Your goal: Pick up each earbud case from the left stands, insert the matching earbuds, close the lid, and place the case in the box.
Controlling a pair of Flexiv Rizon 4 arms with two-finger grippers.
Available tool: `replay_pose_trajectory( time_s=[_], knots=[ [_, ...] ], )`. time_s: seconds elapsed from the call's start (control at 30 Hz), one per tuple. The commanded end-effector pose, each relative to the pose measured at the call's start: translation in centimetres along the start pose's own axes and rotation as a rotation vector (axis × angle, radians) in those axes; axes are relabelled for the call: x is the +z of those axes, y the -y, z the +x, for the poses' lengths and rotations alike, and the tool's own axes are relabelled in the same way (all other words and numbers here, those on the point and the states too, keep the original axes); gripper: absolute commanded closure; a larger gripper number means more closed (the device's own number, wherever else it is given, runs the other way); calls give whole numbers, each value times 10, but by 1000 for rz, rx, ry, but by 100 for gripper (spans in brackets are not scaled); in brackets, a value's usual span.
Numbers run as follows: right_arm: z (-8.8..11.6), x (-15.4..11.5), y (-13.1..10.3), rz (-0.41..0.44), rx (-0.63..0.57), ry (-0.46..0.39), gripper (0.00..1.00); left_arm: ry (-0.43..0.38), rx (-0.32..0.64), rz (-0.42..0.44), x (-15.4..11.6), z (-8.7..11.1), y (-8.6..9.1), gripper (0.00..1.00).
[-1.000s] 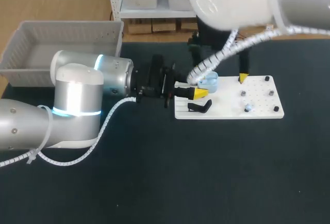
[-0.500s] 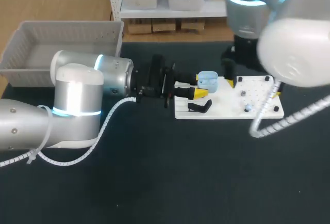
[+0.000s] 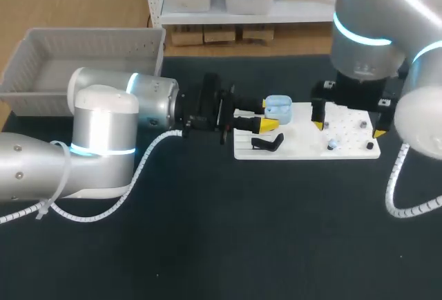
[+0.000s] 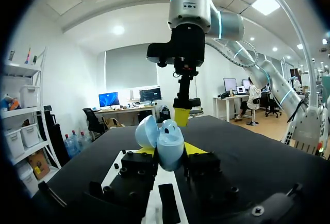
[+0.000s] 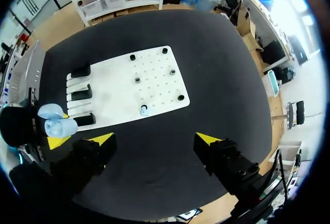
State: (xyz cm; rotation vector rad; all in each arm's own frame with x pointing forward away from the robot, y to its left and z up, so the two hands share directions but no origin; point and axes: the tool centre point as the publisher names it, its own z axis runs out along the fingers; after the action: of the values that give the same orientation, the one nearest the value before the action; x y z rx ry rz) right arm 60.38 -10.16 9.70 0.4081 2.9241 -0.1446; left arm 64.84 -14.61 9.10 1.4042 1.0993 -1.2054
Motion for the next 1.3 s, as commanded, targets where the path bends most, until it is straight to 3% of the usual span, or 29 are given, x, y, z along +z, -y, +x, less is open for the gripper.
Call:
replay_pose_trajectory(
  time_s=[0.03, 0.27, 0.53, 0.73, 0.83, 1.3],
  knots=[
    [-4, 19, -11, 21, -10, -1, 0, 1, 4, -8, 0, 0, 2, 100],
    [-6, 35, -13, -45, 4, -36, 3, 1, 4, -8, 0, 0, 2, 100],
    [-7, 51, -12, -81, 54, -67, 31, 1, 4, -8, 0, 0, 2, 100],
    [-10, 59, -15, -84, 93, -74, 41, 1, 4, -8, 0, 0, 2, 100],
    [-14, 63, -14, -95, 133, -78, 54, 1, 4, -8, 0, 0, 2, 100],
    [-13, 73, -17, -116, 150, -82, 53, 1, 4, -8, 0, 0, 2, 100]
  ],
)
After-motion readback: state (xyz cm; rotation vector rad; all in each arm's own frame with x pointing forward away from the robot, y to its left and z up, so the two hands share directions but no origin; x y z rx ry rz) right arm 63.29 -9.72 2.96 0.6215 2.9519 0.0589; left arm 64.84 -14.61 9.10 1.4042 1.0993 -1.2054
